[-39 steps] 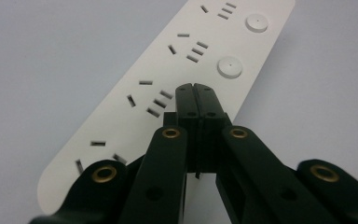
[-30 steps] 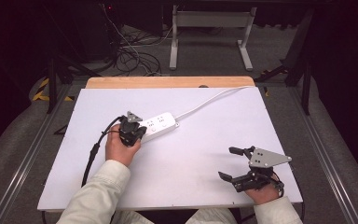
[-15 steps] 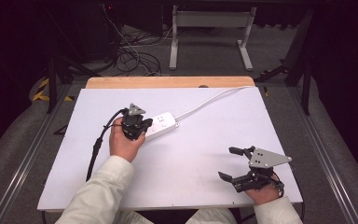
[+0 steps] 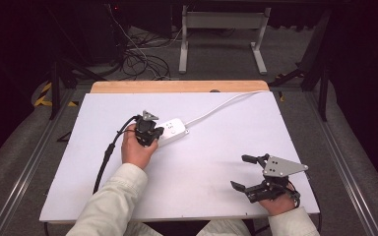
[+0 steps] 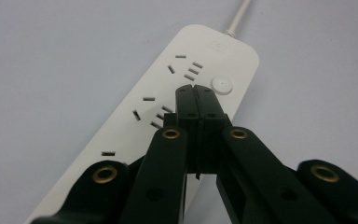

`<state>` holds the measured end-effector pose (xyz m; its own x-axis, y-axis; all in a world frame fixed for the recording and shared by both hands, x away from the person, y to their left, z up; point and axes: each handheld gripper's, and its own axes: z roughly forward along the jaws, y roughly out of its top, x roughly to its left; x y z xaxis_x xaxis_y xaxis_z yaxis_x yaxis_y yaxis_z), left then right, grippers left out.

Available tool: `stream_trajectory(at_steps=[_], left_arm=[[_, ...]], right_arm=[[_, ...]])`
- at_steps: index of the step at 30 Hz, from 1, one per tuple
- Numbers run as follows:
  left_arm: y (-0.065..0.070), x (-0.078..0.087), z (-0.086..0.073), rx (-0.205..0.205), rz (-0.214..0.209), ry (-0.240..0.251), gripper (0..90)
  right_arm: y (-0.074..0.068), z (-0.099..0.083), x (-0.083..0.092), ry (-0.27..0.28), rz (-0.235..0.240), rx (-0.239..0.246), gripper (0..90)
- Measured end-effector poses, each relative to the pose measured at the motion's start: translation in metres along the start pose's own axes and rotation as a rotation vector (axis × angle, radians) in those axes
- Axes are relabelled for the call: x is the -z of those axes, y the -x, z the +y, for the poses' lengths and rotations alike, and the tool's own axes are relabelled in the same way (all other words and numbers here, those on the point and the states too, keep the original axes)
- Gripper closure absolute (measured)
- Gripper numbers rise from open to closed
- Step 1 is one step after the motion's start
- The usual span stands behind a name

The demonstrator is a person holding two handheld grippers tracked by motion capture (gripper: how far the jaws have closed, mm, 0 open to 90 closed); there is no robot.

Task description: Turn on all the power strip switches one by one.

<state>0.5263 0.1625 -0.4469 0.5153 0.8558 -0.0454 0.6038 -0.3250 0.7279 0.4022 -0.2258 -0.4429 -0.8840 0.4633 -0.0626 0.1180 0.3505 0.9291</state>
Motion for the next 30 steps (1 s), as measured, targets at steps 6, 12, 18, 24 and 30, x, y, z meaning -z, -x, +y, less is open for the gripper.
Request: stream_trajectory(at_steps=[6, 12, 18, 24, 30], left_arm=[[0.0, -0.004, -0.001, -0.01, 0.001, -0.012, 90.0], [0.001, -0.008, -0.001, -0.011, 0.006, -0.018, 90.0], [0.0, -0.01, -0.002, -0.012, 0.008, -0.033, 90.0], [0.001, -0.011, -0.004, -0.028, 0.008, -0.021, 90.0], [0.003, -0.012, -0.005, -0.022, 0.019, -0.021, 90.0]], right_arm=[[0.0, 0.0, 0.0, 0.0, 0.0, 0.002, 10.5], [0.001, 0.0, 0.0, 0.0, 0.003, 0.0, 10.5], [0.001, 0.0, 0.0, 0.0, 0.005, 0.001, 10.5], [0.001, 0.0, 0.0, 0.001, 0.007, 0.001, 10.5], [0.001, 0.0, 0.001, 0.003, 0.008, 0.001, 10.5]])
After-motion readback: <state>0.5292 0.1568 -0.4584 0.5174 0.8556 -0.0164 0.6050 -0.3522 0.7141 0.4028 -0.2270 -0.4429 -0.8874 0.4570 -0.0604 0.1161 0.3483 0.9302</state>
